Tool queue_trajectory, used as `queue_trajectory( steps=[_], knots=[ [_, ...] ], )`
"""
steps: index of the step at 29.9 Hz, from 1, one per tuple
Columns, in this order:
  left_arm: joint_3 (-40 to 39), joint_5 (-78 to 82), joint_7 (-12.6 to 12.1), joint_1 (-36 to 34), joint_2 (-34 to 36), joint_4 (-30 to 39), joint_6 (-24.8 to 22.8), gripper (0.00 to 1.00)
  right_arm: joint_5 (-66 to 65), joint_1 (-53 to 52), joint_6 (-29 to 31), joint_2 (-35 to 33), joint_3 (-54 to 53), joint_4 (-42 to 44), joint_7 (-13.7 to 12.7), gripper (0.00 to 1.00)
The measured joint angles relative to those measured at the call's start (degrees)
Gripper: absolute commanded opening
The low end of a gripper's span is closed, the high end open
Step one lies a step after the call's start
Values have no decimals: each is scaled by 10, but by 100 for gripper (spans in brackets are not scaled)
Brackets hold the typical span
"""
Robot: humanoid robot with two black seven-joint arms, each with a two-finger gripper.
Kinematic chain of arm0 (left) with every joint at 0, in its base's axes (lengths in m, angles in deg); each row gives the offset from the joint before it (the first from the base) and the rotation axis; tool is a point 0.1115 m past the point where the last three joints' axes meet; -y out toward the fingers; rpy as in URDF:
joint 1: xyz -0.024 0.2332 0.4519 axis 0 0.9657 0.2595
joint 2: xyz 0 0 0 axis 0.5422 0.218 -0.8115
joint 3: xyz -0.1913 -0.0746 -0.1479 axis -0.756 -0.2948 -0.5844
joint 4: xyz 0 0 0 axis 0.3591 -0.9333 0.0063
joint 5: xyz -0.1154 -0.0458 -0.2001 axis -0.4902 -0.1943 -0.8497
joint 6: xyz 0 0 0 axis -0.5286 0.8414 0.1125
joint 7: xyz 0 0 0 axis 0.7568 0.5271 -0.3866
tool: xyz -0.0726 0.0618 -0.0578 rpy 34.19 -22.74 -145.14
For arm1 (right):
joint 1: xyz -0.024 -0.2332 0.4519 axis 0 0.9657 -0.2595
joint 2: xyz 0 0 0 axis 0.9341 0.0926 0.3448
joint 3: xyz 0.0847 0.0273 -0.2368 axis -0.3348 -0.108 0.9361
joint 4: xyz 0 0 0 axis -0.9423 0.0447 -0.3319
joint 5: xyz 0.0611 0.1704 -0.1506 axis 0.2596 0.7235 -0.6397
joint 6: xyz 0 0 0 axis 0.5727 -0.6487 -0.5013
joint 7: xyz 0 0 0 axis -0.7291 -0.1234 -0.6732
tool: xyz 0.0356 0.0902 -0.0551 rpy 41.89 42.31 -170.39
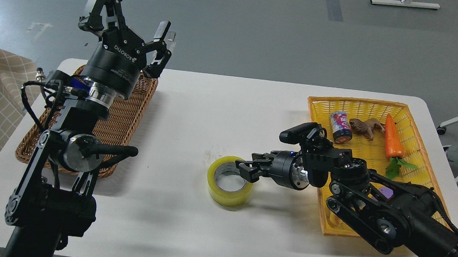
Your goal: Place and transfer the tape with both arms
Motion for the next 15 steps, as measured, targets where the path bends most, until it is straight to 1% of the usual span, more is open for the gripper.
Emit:
queue_trajectory(
  steps=[7,15],
  knots=[
    [0,-1,-1,-1,0,0,0,98,1,-8,0,-13,-90,-26,1,99],
    [1,-1,-1,-1,0,-2,1,98,11,8,0,-63,-226,-64,5,100]
  ],
)
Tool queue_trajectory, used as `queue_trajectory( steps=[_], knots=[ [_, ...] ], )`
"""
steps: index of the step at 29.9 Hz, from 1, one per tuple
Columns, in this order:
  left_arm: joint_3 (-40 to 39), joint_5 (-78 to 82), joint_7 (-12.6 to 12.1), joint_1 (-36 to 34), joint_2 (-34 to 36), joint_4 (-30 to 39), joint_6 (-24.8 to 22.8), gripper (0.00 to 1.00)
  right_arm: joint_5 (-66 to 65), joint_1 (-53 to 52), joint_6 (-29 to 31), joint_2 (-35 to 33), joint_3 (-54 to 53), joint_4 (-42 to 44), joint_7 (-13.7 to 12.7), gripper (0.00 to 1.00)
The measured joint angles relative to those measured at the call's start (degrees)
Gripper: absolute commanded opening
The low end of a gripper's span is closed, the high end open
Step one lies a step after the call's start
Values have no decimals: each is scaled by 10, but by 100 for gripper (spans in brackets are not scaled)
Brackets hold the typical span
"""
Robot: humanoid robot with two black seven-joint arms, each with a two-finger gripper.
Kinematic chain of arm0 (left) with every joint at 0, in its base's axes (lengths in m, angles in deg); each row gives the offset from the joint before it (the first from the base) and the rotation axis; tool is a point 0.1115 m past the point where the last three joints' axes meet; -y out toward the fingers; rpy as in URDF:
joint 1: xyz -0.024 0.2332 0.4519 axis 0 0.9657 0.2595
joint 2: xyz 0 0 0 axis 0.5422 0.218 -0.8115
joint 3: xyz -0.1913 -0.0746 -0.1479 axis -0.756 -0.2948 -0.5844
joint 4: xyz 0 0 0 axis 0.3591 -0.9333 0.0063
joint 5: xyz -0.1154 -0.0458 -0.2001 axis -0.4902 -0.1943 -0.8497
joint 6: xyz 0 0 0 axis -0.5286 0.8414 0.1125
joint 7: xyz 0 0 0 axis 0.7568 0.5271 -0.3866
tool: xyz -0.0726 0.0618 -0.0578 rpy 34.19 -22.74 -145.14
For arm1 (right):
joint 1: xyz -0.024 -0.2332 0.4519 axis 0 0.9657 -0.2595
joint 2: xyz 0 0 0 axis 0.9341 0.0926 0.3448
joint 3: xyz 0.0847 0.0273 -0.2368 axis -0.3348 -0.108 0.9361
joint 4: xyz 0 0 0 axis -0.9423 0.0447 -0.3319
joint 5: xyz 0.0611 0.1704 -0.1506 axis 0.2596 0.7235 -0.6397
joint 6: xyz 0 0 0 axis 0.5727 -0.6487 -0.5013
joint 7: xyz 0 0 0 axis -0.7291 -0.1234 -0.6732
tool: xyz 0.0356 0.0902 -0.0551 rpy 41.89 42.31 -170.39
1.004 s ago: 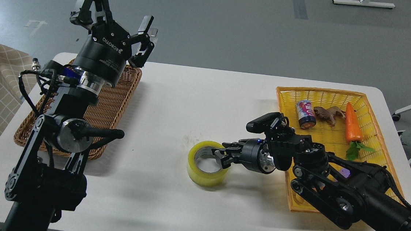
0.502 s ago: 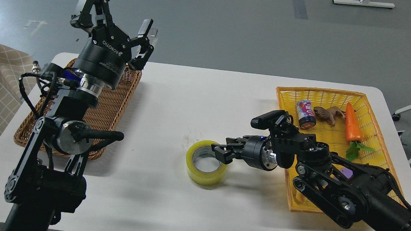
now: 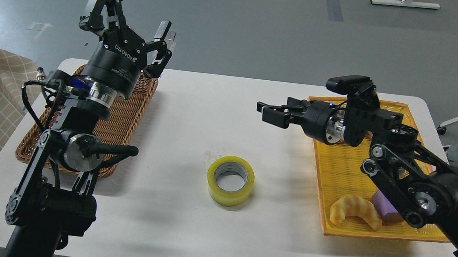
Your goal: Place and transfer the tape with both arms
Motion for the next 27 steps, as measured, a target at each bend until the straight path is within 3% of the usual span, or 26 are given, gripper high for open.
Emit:
queue_trajectory(
  steps=[6,13,17,27],
  knots=[
    [5,0,-1,1,0,-1,-1,98,49,75,0,-14,-132,-66,13,100],
    [12,2,-6,-2,0,-3,-4,98,289,99,-1,-28,-204,-105,39,100],
    [13,2,-7,-5,0,-3,-4,98,411,118,-5,0,-276,-112,40,100],
    [11,1,-1,-2,0,-3,-4,98,564,151,-10,101,-381,-139,38,100]
  ],
)
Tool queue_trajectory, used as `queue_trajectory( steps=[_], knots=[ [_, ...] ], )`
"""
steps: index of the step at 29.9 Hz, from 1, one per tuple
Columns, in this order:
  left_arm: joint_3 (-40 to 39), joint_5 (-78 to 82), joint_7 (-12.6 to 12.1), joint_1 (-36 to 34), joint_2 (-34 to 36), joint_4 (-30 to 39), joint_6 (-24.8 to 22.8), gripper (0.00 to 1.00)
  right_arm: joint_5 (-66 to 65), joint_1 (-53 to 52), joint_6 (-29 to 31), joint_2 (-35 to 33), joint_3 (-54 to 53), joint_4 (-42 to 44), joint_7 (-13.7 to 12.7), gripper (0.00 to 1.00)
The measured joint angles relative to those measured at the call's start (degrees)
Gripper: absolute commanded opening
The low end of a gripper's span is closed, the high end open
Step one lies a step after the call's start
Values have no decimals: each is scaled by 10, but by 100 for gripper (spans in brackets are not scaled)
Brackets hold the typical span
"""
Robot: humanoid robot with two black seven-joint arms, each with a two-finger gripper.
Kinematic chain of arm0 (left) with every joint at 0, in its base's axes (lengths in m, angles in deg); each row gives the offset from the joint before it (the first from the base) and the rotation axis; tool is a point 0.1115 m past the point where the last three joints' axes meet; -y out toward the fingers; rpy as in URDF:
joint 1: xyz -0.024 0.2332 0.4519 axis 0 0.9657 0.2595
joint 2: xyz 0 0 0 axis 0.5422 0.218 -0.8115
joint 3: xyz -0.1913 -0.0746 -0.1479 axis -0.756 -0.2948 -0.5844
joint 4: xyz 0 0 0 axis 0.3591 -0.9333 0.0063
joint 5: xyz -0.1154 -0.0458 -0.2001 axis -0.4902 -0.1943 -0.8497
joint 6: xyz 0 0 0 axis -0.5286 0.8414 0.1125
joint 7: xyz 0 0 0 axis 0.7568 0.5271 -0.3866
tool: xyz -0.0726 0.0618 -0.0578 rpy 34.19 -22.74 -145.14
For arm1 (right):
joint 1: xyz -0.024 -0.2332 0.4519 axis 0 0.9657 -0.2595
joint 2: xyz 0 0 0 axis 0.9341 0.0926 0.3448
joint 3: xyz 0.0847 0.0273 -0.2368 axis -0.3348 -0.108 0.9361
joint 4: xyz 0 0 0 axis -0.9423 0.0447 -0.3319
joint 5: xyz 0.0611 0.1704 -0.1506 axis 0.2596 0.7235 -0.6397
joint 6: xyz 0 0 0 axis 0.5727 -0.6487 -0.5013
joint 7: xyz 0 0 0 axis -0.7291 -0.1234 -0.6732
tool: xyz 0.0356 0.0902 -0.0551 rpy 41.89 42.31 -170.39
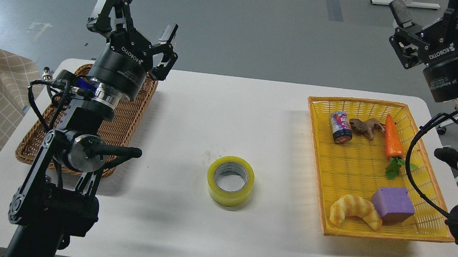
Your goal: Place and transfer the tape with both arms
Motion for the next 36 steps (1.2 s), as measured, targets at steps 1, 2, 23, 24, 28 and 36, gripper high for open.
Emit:
queue_trajectory(
  steps=[1,2,23,24,28,36],
  knots=[
    [0,0,0,0,0,0,0,98,16,5,-3,6,-4,-7,-1,100],
    [0,-1,1,0,0,0,0,98,30,8,-6,10,-6,-13,-2,100],
    [0,1,15,3,0,-5,-19,98,66,34,-46,61,-6,-70,-17,100],
    [0,1,20,3,0,-5,-26,98,66,33,-47,61,-6,-70,-19,100],
    [0,1,36,3,0,-4,-47,98,66,31,-48,61,-4,-70,-25,100],
    [-3,0,41,3,0,-3,-53,98,71,23,-49,61,5,-69,-43,100]
  ],
)
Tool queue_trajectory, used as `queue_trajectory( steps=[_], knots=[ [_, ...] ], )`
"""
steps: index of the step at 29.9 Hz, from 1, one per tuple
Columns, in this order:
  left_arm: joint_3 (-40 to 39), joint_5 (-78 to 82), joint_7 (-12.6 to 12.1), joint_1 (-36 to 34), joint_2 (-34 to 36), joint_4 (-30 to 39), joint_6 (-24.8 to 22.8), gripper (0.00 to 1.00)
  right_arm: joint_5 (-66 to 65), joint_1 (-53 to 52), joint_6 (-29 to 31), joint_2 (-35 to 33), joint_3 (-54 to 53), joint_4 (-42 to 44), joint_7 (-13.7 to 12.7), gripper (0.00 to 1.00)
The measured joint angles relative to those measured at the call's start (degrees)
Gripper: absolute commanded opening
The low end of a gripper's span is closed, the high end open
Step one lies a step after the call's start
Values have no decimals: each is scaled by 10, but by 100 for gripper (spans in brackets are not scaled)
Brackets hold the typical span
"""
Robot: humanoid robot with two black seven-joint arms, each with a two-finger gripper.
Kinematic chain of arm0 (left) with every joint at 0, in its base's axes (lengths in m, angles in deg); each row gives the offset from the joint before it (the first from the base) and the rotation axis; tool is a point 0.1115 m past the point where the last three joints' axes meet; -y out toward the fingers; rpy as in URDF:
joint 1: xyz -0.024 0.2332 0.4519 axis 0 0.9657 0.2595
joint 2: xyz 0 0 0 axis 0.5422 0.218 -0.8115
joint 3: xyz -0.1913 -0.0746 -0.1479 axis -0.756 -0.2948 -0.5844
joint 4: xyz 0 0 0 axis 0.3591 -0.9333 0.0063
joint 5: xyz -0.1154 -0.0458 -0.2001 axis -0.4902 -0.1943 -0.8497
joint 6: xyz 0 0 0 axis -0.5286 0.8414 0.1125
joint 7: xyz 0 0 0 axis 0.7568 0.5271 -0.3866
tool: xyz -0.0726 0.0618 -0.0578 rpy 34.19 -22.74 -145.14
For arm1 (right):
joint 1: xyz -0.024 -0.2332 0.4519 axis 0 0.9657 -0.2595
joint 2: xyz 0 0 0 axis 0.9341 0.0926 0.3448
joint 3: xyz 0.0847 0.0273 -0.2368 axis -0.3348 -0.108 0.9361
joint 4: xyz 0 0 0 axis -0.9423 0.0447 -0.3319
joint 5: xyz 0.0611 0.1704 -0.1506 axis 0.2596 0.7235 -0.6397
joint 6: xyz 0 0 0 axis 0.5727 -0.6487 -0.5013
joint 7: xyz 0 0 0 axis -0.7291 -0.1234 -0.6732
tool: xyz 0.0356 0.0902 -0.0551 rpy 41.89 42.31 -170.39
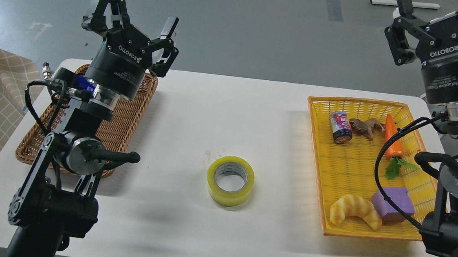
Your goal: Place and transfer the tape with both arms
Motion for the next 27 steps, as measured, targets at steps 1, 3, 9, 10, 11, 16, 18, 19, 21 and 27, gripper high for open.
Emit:
queue_trajectory(
  steps=[1,3,9,10,11,16,18,19,21,27],
  knots=[
    [-1,0,0,0,0,0,0,98,3,-3,0,0,2,0,-2,100],
    [-2,0,0,-1,0,0,0,98,12,-8,-1,0,8,0,-4,100],
    [-5,1,34,-1,0,5,-24,98,50,-21,-3,0,16,1,-8,100],
    [-5,1,43,-1,0,5,-30,98,51,-23,-3,0,16,1,-8,100],
    [-5,1,49,-1,0,5,-36,98,52,-24,-3,0,16,1,-8,100],
    [-2,1,53,0,1,4,-44,98,53,-22,2,0,17,1,-8,100],
    [2,2,53,0,13,4,-45,98,53,-22,4,0,23,3,-8,100],
    [4,6,53,0,21,4,-45,98,53,-22,5,0,27,3,-8,100],
    [7,20,52,2,37,4,-46,98,53,-22,5,-2,33,5,-8,100],
    [50,224,56,1,130,2,-44,98,53,-24,6,-3,36,5,-7,100]
  ],
)
